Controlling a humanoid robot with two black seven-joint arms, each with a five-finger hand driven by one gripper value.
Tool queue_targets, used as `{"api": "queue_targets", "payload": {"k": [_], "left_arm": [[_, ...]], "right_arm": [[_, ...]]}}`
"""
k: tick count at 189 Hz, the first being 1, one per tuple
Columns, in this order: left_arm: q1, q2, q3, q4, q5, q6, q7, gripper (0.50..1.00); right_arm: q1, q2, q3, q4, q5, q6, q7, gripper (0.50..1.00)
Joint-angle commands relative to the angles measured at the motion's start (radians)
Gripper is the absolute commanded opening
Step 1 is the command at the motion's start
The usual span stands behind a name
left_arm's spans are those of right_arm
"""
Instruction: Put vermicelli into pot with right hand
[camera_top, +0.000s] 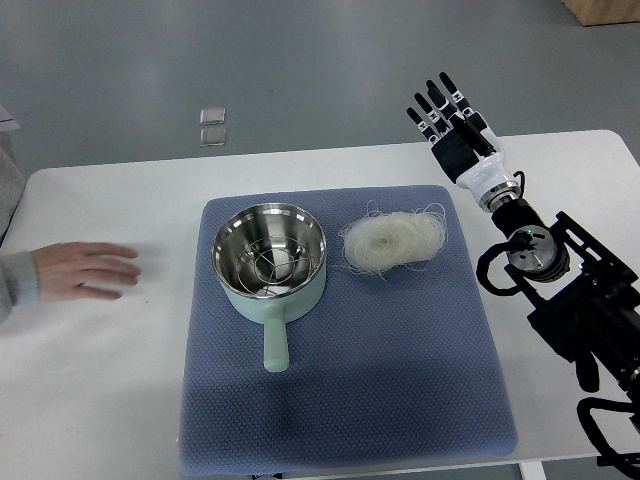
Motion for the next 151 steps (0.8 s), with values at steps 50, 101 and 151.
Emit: {"api": "queue_targets", "payload": {"k": [50, 101, 151], "left_arm": [[0.000, 0.000, 0.001, 0.000, 0.000, 0.000, 0.000, 1.000], [0.000, 0.000, 0.001, 0.000, 0.001, -0.002, 0.000, 1.000], [0.000, 0.000, 0.003, -0.006, 0.001, -0.002, 0.000, 1.000]], "right_arm": [[0.000, 0.000, -0.003, 0.000, -0.004, 0.000, -0.001, 0.952], [0.022, -0.039, -0.040, 0.000, -0.007, 0.007, -0.002, 0.952], [0.161, -0.190, -0.239, 0.002, -0.188, 0.051, -0.005, 0.952]]}}
